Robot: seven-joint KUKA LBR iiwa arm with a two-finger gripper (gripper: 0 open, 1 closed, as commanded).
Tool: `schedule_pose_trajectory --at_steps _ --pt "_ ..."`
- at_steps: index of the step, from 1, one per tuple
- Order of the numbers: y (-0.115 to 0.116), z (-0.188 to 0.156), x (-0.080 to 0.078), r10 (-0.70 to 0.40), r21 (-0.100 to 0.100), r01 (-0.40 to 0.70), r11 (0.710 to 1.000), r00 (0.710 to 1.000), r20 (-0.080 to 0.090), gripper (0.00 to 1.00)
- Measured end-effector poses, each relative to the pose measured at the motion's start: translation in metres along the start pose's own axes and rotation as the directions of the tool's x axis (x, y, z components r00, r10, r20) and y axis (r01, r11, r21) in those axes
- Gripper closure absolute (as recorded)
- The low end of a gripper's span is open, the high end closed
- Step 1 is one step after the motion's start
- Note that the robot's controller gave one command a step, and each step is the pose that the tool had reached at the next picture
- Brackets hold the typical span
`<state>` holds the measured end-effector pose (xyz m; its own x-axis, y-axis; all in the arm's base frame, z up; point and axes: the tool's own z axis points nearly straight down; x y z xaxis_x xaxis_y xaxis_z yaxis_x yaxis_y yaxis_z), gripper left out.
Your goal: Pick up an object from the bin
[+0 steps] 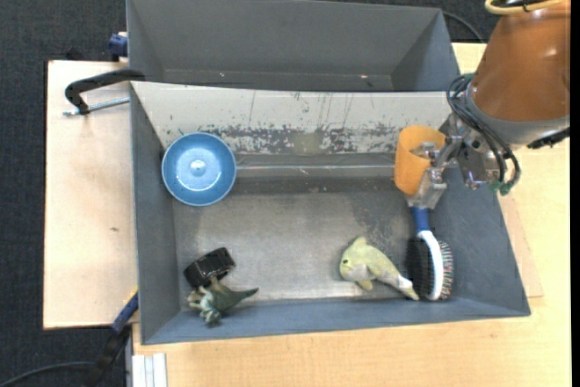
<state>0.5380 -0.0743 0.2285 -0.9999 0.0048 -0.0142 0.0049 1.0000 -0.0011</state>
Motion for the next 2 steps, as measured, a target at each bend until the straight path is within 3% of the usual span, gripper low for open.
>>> schedule_pose_trajectory --at_steps 1,2 --pt "-0.017 0.162 0.014 0.107 -0.001 -0.107 0.994 0.994 -0.019 1.0" --pt "-0.022 -0.01 0.021 0.096 0.001 -0.096 0.995 0.995 0.0 1.0"
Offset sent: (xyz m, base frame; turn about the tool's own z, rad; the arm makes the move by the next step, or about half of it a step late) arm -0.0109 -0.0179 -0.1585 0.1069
